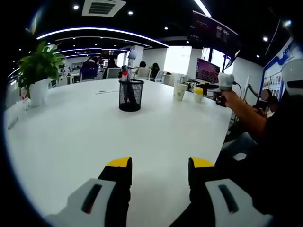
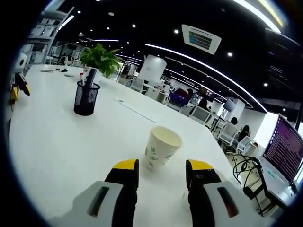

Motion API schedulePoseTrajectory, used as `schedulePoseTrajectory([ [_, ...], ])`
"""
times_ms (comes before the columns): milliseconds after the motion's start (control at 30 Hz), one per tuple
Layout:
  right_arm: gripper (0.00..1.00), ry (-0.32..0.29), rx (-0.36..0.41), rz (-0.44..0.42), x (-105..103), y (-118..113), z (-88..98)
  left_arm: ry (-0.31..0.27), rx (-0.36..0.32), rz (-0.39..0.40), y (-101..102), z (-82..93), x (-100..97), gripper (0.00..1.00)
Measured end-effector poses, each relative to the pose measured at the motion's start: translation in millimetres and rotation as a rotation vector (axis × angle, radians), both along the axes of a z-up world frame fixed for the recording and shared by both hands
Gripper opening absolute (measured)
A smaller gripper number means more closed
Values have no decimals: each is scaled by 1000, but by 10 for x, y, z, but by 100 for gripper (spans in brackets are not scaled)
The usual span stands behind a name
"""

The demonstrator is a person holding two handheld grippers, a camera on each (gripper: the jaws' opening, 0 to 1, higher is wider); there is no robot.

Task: Place the scattered laser pointers and whiteboard markers into the pen holder and stack the scattered paper cups together

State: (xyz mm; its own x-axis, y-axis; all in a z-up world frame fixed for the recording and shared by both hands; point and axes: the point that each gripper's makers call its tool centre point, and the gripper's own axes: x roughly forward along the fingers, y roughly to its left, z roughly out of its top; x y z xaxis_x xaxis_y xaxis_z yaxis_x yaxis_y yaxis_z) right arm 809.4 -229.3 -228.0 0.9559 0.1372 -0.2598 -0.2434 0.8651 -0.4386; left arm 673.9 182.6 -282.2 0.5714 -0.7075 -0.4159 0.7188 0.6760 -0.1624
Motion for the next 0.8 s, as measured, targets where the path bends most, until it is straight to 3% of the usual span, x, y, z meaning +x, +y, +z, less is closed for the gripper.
schedulePoseTrajectory([
  [800, 41, 20, -118, -83, -169, -316, -33, 8, -1, -12, -27, -42, -3, 49],
])
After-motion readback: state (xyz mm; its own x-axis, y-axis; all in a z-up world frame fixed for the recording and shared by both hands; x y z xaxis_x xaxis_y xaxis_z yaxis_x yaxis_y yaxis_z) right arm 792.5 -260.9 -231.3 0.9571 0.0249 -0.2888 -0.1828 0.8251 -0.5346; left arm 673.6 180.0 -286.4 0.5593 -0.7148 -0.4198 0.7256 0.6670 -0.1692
